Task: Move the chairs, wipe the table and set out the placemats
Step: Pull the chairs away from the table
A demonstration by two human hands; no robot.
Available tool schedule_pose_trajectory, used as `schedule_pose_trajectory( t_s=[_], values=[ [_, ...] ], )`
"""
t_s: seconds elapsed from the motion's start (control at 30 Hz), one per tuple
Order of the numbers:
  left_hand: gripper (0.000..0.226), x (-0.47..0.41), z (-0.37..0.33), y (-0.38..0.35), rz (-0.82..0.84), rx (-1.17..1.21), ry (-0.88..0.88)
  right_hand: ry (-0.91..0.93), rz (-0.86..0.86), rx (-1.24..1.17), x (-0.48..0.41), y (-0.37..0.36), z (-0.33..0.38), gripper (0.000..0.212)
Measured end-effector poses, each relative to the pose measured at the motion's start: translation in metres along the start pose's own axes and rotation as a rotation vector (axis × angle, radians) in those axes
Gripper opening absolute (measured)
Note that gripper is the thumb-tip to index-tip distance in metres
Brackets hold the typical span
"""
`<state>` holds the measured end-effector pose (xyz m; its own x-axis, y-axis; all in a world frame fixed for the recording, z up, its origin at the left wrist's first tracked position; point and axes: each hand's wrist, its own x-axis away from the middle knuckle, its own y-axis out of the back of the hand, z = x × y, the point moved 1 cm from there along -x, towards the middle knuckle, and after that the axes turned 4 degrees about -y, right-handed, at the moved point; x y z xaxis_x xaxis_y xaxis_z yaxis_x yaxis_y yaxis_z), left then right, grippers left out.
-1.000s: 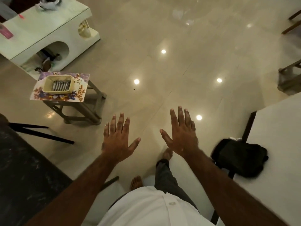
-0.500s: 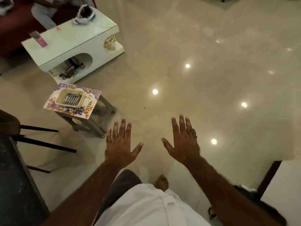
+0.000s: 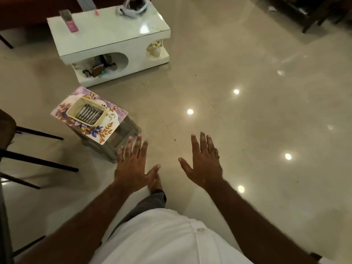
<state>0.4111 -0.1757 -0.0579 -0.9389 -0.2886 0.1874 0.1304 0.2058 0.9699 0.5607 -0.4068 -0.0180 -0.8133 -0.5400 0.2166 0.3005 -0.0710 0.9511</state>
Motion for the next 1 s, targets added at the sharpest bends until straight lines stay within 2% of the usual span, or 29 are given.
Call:
schedule_pose_trajectory(
  t_s=[0.2,0.5,1.0],
  values=[
    [0.109,-0.085,0.036,0.033,-0.031,0.044,0.039,0.080,-0.004,0.051,-0.109,0.026,0.022,0.102],
    [0.108,-0.187,0.074,0.070,-0.091,0.045,0.202,0.177,0.037,0.034,-0.260,0.052,0.044,0.103],
    [0.108,-0.365,0.065,0.116,-0.108,0.116,0.536,0.522,0.100,0.127,-0.512,0.109,0.029,0.099]
  ],
)
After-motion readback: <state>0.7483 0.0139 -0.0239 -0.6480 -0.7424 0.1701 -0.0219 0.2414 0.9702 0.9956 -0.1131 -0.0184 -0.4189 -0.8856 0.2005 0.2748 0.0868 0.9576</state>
